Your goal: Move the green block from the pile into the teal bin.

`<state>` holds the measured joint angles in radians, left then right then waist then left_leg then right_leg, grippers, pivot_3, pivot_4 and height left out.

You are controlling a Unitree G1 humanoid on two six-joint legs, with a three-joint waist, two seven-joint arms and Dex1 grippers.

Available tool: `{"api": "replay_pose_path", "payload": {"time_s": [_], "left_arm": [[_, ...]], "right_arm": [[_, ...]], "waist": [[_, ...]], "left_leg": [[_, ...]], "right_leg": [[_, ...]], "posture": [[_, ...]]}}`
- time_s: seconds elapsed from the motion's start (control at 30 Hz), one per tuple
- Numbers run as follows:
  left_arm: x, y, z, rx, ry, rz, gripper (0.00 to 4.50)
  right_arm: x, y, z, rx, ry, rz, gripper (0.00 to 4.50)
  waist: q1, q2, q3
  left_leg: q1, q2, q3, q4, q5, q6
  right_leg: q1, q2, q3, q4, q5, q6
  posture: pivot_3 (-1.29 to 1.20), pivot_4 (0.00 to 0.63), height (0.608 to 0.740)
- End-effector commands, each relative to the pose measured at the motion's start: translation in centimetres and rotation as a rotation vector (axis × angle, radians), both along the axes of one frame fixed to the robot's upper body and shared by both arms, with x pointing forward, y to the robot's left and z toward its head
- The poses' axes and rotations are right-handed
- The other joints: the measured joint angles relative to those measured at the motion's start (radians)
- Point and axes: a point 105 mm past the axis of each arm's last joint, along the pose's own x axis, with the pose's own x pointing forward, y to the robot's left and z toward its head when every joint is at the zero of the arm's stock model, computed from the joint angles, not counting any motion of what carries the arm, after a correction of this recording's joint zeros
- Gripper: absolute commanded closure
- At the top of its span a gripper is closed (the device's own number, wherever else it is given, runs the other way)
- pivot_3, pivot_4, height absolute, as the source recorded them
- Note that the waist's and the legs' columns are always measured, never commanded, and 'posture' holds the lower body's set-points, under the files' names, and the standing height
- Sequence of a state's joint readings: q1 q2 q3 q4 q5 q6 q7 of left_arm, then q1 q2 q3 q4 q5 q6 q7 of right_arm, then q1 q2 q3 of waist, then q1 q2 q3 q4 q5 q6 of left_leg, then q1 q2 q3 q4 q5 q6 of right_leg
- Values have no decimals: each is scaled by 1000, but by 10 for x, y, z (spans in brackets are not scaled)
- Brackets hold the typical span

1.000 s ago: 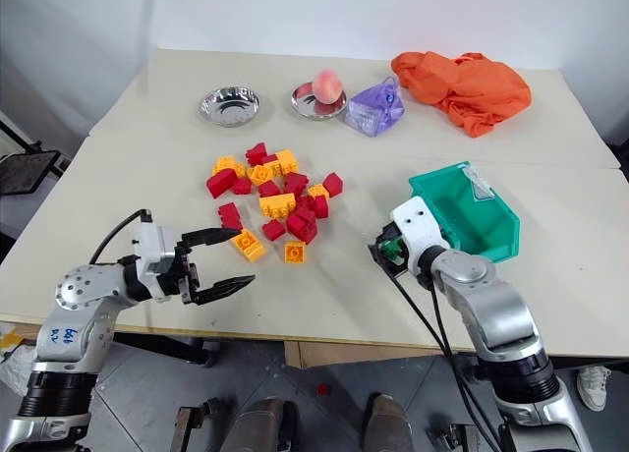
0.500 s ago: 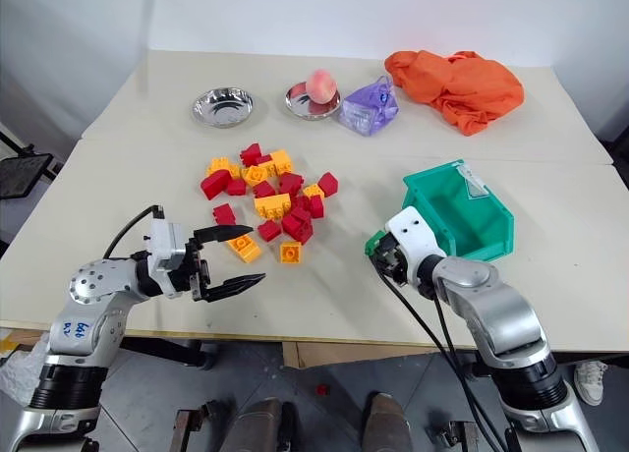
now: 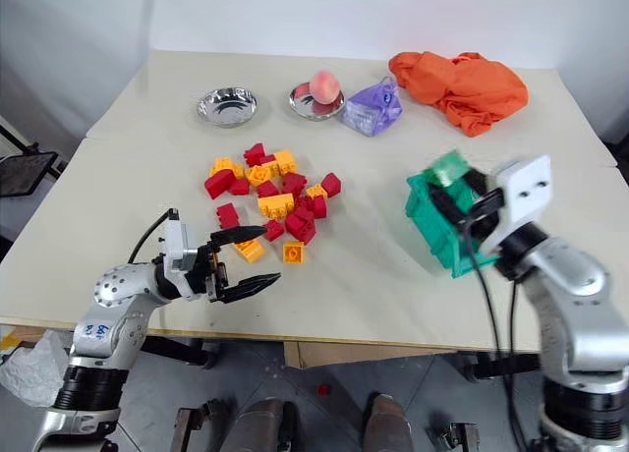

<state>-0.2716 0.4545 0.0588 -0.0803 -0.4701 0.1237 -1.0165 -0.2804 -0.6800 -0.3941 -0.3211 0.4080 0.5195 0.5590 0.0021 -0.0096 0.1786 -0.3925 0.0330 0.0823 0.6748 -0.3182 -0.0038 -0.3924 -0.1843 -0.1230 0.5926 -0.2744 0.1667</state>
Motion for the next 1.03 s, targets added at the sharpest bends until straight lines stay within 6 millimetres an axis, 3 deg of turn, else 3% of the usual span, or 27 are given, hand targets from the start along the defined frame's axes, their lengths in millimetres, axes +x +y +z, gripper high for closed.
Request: {"api": "replay_pose_path", "payload": {"time_s": [0.03, 0.2, 0.43, 0.57, 0.63, 0.7, 0.77, 0.9, 1.03], "left_arm": [[-3, -10, 17, -22, -60, -44, 0], [0, -11, 19, -25, -66, -42, 0], [3, 1, 16, 2, -86, 27, 0], [8, 18, 14, 11, -95, 115, 0], [14, 35, 10, 41, -97, 204, 0], [18, 51, 4, 75, -88, 281, 0], [19, 65, 0, 99, -87, 347, 0], [16, 93, -6, 110, -81, 491, 0], [8, 103, -8, 108, -110, 573, 0]], "right_arm": [[2, -23, 4, -44, 6, -8, 2409], [9, -38, -26, -77, 131, 10, 2409], [8, -32, -34, -69, 129, 82, 26], [3, -30, -17, -62, 33, 133, 26], [-4, -14, -6, -90, -42, 233, 26], [-15, 11, -6, -119, -63, 374, 26], [-24, 29, -12, -112, -56, 476, 26], [-42, 61, -45, -60, 48, 652, 26], [-45, 66, -72, -1, 72, 641, 26]], "waist": [[-2, 0, 0], [-6, 0, 0], [-3, 0, 0], [-3, 0, 0], [-3, 0, 0], [-4, 1, 0], [-4, 0, 0], [-3, 0, 0], [1, 0, 0]], "left_leg": [[0, 0, 0, 0, 0, 0], [2, 0, 2, -1, 0, 0], [2, 0, 3, -1, 0, 0], [2, 0, 3, -1, 0, 0], [2, 0, 3, -1, 0, 0], [2, 0, 3, -1, 0, 0], [2, 1, 3, -2, 0, 0], [2, 1, 3, -2, 0, 0], [2, 0, 3, -1, 0, 0]], "right_leg": [[0, 0, 0, 0, 0, 0], [0, 0, 2, 0, 0, 0], [0, 0, 3, 0, 0, 0], [0, 0, 3, -1, 0, 0], [0, 0, 3, -1, 0, 0], [0, 0, 3, -1, 0, 1], [0, 0, 3, -1, 0, 0], [0, 0, 2, -1, 0, 0], [1, 0, 3, -1, 0, 1]], "posture": [[0, 150, 740], [0, 150, 740], [0, 150, 740], [0, 150, 740], [0, 150, 740], [0, 150, 740], [0, 150, 740], [0, 150, 740], [0, 150, 740]]}}
